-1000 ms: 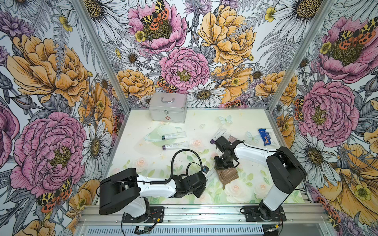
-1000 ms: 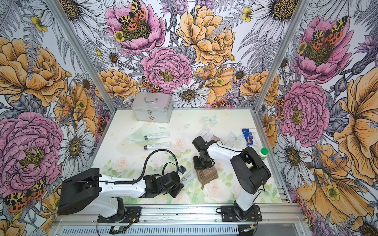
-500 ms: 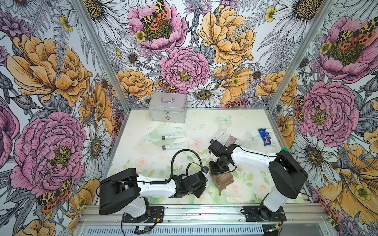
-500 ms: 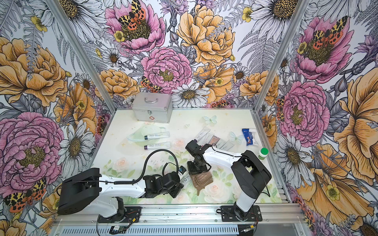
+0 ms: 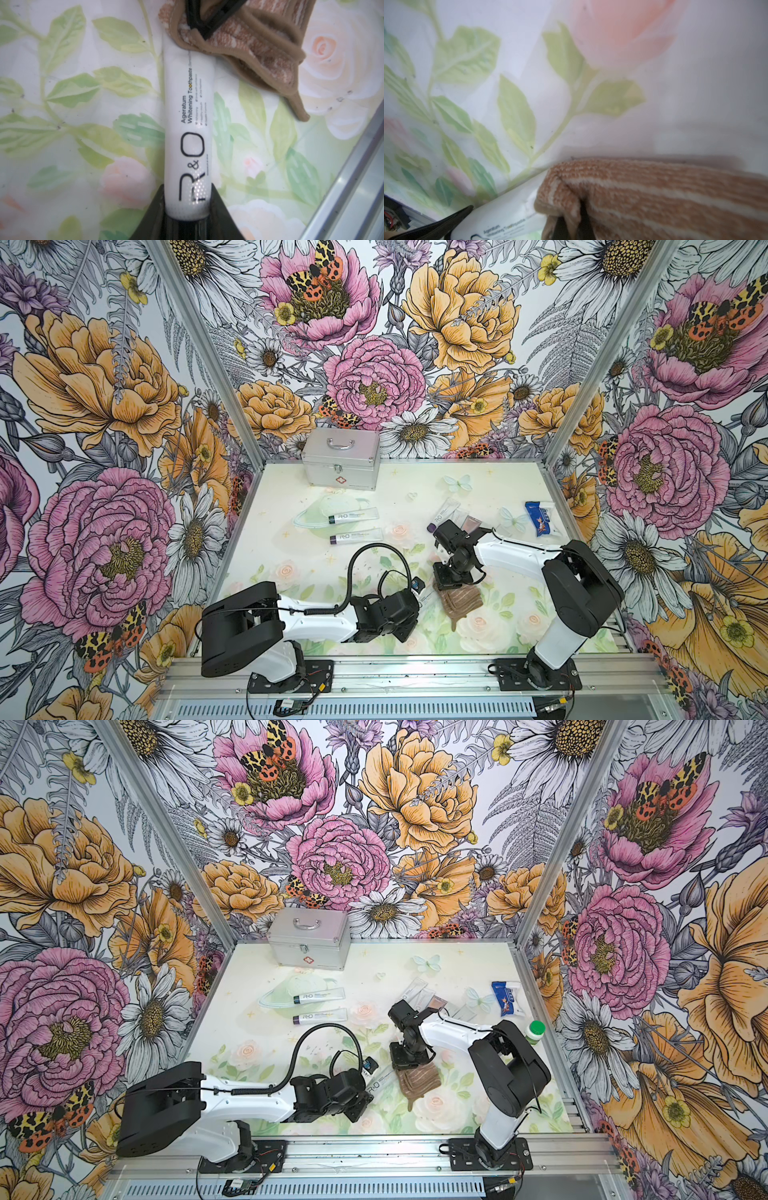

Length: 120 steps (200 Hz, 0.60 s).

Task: Wipe the surface of the toothpaste tube
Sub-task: Wipe the dirt from the toothpaste tube.

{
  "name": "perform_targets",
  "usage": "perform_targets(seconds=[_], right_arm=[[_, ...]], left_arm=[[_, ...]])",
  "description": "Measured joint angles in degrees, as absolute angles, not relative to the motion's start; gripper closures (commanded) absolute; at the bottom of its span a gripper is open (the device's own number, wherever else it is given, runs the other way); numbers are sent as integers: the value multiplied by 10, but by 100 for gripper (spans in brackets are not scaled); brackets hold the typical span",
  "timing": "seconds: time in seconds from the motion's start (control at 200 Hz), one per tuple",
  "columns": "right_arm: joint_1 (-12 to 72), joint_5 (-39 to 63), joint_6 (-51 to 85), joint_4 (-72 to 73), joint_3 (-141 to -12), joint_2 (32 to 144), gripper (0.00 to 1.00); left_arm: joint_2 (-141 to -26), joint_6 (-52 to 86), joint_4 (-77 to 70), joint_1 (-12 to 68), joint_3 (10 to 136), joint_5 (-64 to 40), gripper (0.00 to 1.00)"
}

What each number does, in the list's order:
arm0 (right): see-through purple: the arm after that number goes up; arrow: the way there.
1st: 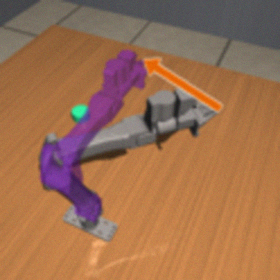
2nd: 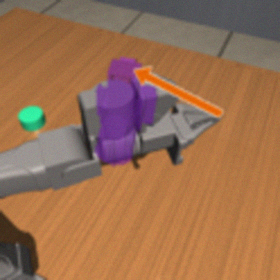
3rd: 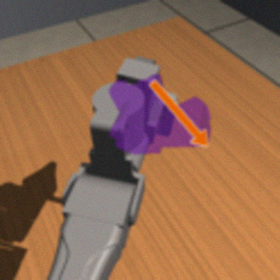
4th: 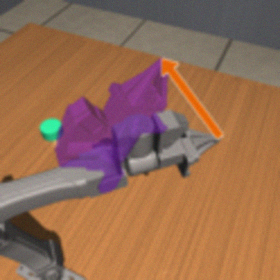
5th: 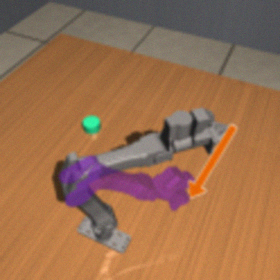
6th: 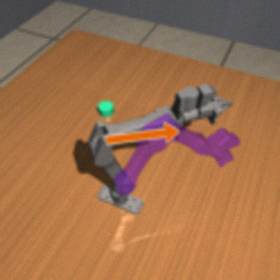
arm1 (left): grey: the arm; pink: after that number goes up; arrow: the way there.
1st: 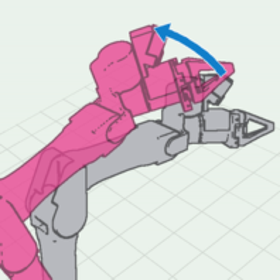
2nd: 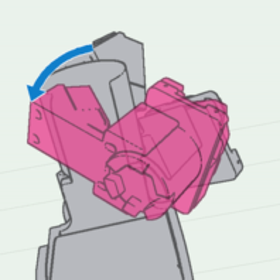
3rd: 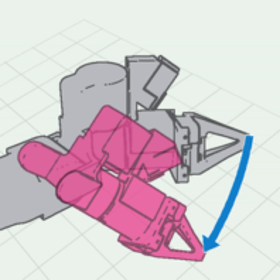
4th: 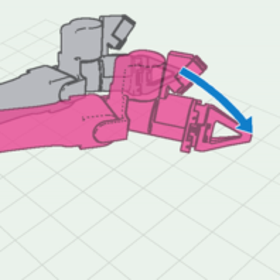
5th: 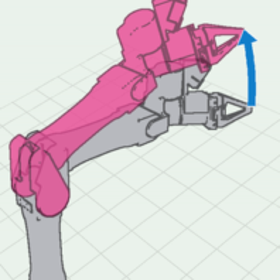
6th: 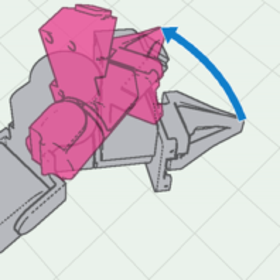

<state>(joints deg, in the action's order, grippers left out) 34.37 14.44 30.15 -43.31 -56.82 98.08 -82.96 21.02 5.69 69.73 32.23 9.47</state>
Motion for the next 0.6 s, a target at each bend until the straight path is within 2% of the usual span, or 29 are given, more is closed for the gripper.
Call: perform_targets(seconds=[0.285, 0.6], right_arm=[[359, 130, 297, -450, -583, 988, 100], [444, 147, 350, -430, -574, 960, 100]], left_arm=[[-830, 210, 57, 698, 322, 95, 71], [-829, 210, 63, 698, 322, 95, 71]])
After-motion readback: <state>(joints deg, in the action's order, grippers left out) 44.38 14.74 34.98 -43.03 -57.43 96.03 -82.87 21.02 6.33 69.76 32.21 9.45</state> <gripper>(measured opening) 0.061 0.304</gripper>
